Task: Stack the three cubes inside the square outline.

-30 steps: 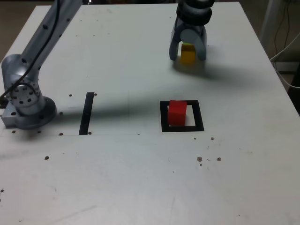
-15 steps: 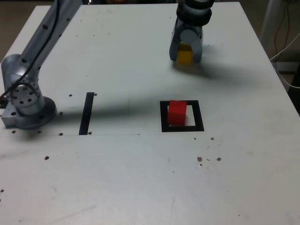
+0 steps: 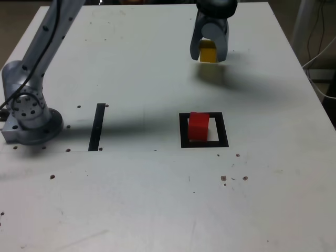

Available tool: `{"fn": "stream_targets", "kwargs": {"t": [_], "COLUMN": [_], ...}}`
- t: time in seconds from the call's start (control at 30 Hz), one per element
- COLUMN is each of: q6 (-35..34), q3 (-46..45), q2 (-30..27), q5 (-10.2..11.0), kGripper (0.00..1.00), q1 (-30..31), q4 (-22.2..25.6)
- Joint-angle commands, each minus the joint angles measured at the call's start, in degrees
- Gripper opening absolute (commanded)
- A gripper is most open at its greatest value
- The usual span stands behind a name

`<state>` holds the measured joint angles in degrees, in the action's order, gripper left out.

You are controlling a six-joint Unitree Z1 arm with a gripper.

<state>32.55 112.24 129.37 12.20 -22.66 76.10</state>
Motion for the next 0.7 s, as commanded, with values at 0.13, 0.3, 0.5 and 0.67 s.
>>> {"fn": "stream_targets", "kwargs": {"t": [0.13,0.3,0.5,0.67], "q6": [-0.63,-2.14,-8.63,-16.72], "q3": [0.64,1.28,-2.42,-6.43], "q2": [-6.84,-9.04,-14.09,-16.95], "q5": [0.22,0.13,0.28,-0.3], "kGripper": [0.26,0.26,0.26,0.26], "q1": [0.69,4.1,12.45,21.08], "q4": [3.18,9.22,12.71,13.09]}}
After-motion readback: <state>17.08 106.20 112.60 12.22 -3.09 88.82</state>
